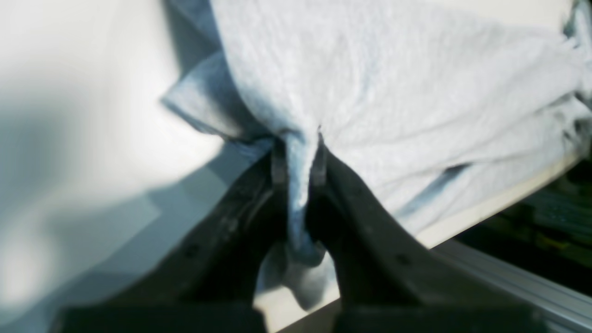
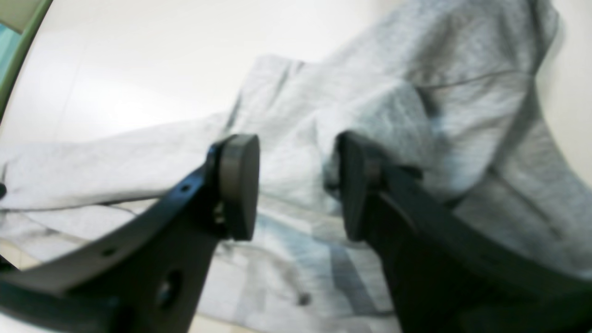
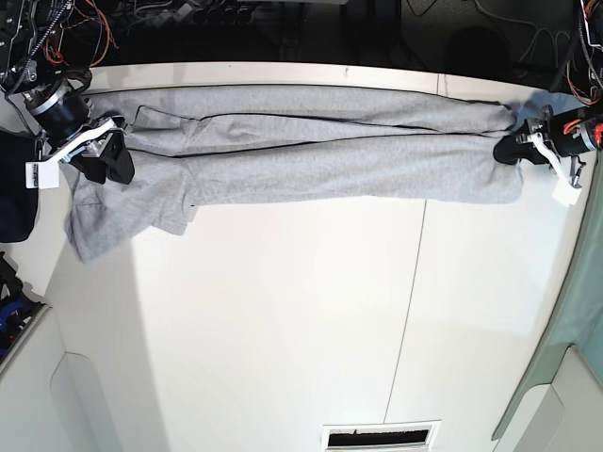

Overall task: Layout the t-shirt on the table in an organized manner, then fold the t-shirt properly
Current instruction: 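Release and regrasp the folded strip ends with both grippers, then lift the strip end with the left gripper and fold it toward the right gripper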

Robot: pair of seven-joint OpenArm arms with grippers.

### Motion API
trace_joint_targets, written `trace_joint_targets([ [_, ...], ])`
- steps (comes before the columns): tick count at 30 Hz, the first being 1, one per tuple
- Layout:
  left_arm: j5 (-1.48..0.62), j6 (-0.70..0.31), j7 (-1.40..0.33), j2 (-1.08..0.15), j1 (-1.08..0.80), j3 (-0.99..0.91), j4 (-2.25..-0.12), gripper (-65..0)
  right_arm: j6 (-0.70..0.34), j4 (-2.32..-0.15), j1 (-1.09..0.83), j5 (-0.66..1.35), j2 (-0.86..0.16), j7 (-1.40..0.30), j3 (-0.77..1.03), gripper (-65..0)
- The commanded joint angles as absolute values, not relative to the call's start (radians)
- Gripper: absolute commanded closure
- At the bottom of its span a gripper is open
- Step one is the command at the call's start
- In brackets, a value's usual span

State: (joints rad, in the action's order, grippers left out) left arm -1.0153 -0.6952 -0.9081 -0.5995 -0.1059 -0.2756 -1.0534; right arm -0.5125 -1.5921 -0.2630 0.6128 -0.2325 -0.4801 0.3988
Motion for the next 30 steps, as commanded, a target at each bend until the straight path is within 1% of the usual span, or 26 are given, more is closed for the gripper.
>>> trace_joint_targets([
  [1, -1.024, -0.698, -0.891, -0.647, -0.079, -0.303, -1.063, 0.0, -0.521, -1.608, -0.256, 0.636, -0.244, -0.456, 0.406, -28.2],
  [8, -0.979, -0.698, -0.904, -0.730, -0.014, -0.314, -1.072, 0.0, -0.521, -1.608, -0.255, 0.681, -0.243, -0.456, 0.406, -28.2],
  [10, -0.998, -0.698, -0.944, -0.731, -0.019, -0.314, -1.112, 0.0, -0.521, -1.608, -0.255, 0.680, -0.243, -0.456, 0.406, -28.2],
  [13, -1.090, -0.698, -1.003, -0.717, -0.057, -0.313, -1.232, 0.0, -0.521, -1.608, -0.255, 0.680, -0.243, -0.456, 0.406, -28.2],
  [16, -1.166, -0.698, -1.034, -0.656, -0.115, -0.307, -1.421, 0.0, -0.521, -1.608, -0.255, 0.677, -0.244, -0.456, 0.406, -28.2],
  [19, -1.171, -0.698, -1.044, -0.572, -0.156, -0.274, -1.600, 0.0, -0.521, -1.608, -0.252, 0.673, -0.243, -0.455, 0.406, -28.2],
  [21, -1.170, -0.698, -1.044, -0.516, -0.172, -0.236, -1.678, 0.0, -0.521, -1.608, -0.252, 0.673, -0.244, -0.452, 0.406, -28.2],
  [24, -1.126, -0.698, -1.034, -0.441, -0.174, -0.150, -1.704, 0.0, -0.521, -1.608, -0.253, 0.669, -0.244, -0.452, 0.406, -28.2],
  [29, -0.942, -0.698, -0.934, -0.331, -0.171, -0.006, -1.701, 0.0, -0.520, -1.608, -0.249, 0.644, -0.244, -0.422, 0.407, -28.3],
  [30, -0.908, -0.698, -0.923, -0.313, -0.171, 0.014, -1.701, -2.2, -0.519, -1.608, -0.244, 0.643, -0.244, -0.423, 0.410, -28.3],
])
